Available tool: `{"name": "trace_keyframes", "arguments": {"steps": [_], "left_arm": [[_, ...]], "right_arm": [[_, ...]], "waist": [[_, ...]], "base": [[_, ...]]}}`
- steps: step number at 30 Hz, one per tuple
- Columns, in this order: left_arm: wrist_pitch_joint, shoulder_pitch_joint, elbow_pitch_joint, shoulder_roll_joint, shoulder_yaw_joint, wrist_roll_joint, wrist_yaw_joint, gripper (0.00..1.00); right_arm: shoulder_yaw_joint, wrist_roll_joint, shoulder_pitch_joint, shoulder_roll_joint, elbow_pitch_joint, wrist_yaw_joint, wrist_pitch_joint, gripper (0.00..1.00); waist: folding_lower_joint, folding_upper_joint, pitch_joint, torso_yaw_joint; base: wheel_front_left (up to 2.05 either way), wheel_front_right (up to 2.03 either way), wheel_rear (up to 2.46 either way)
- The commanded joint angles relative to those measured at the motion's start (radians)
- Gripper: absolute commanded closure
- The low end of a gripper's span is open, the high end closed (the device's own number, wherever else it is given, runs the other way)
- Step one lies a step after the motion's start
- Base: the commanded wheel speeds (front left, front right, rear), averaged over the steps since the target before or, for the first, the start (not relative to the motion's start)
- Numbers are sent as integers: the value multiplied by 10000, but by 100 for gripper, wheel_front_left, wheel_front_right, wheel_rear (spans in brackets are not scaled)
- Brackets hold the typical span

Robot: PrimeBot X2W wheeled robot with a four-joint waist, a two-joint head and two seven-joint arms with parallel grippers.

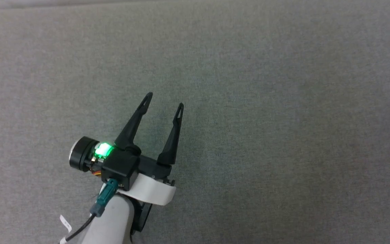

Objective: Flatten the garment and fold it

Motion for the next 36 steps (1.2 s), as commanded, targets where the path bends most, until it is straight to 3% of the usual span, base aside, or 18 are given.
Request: {"name": "trace_keyframes", "arguments": {"steps": [1, 11, 12, 13, 20, 26, 31, 36], "left_arm": [[-47, -178, -63, 69, -11, 63, -51, 0], [-47, -652, -362, 170, -139, 40, -11, 0], [-47, -670, -347, 177, -154, 37, -3, 0], [-47, -687, -331, 177, -170, 29, 7, 0], [-47, -538, -118, 145, -176, -139, 130, 0], [-47, 72, 240, 85, 26, -358, 356, 0], [-47, 752, 328, 47, 430, -572, 571, 0], [-47, 1428, 402, 93, 971, -674, 763, 0]], "right_arm": [[-124, -155, -250, -62, 197, -23, -260, 100], [-831, -1153, -1066, 18, 2223, -23, -1988, 100], [-860, -1230, -1132, 57, 2371, -23, -2032, 62], [-913, -1310, -1185, 86, 2533, -23, -2043, 0], [-1188, -1620, -1553, 281, 3095, -23, -2023, 0], [-1247, -1644, -1913, 365, 2969, -23, -1995, 0], [-1281, -1250, -2436, 681, 2156, -23, -2369, 0], [-1123, -1020, -2766, 1442, 793, -23, -2899, 0]], "waist": [[-3, 0, 865, 149], [-3, 0, 1558, 543], [-3, 0, 1565, 552], [-3, 0, 1552, 559], [-3, 0, 793, 448], [-3, 0, -743, 279], [-3, 0, -1958, 191], [-3, 0, -2819, 154]], "base": [[0, 0, 0], [0, 0, 0], [0, 0, 0], [0, 0, 0], [0, 0, 0], [0, 0, 0], [0, 0, 0], [0, 0, 0]]}}
